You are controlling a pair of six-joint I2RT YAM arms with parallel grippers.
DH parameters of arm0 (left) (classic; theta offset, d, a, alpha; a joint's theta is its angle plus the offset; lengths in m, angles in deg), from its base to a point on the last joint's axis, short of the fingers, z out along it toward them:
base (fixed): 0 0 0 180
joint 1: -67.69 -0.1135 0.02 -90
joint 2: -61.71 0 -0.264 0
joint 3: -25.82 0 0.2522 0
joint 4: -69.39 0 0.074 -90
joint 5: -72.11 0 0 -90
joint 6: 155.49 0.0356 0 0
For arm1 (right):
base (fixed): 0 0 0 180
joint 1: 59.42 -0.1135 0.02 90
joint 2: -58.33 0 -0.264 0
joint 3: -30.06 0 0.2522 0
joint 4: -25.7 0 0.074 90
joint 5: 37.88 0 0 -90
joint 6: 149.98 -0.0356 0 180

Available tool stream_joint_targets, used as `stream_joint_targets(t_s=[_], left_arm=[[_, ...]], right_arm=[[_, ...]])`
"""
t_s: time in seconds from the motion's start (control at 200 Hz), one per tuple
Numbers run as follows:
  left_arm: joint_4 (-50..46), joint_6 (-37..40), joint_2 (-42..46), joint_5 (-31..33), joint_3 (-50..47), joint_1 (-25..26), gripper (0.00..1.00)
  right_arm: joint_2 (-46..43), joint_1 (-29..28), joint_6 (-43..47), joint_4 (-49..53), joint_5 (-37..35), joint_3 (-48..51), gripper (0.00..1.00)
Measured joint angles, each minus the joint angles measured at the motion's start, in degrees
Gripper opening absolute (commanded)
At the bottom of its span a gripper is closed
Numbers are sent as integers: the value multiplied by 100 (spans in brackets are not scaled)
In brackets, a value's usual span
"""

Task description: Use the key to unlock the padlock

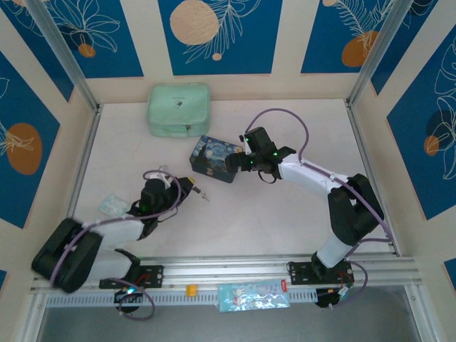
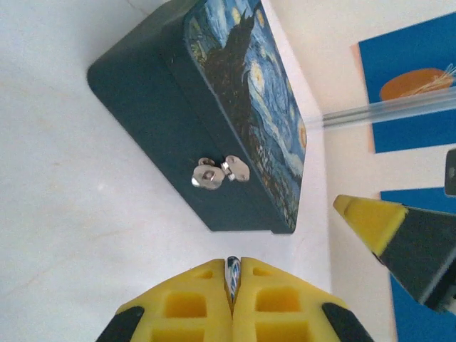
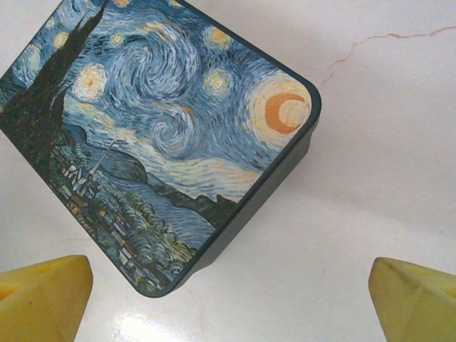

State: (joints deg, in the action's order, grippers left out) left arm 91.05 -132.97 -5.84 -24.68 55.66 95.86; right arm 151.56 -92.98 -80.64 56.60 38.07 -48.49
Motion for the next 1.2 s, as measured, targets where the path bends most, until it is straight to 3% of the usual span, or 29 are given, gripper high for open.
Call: stream_joint_targets(t_s=[0.165, 0.35, 0.595, 0.805, 1.085, 1.2], left_arm=[[-2267, 555, 1471, 111, 125, -2, 0], [-3851, 807, 1725, 68, 74, -2, 0], [-4183, 1158, 1165, 46, 118, -2, 0], [-3593, 1421, 120, 48, 459, -2, 0], [-3073, 1558, -431, 63, 627, -2, 46], [-3095, 1622, -365, 151, 638, -2, 58]], right_arm=[[-127, 0, -87, -2, -103, 160, 99], [-199, 22, -192, -2, -149, 256, 99], [-205, 4, -284, 0, -212, 258, 99], [-234, -24, -341, 2, -297, 269, 99], [-577, 46, -339, -24, -463, 564, 99], [-636, 201, -334, -46, -472, 688, 99]])
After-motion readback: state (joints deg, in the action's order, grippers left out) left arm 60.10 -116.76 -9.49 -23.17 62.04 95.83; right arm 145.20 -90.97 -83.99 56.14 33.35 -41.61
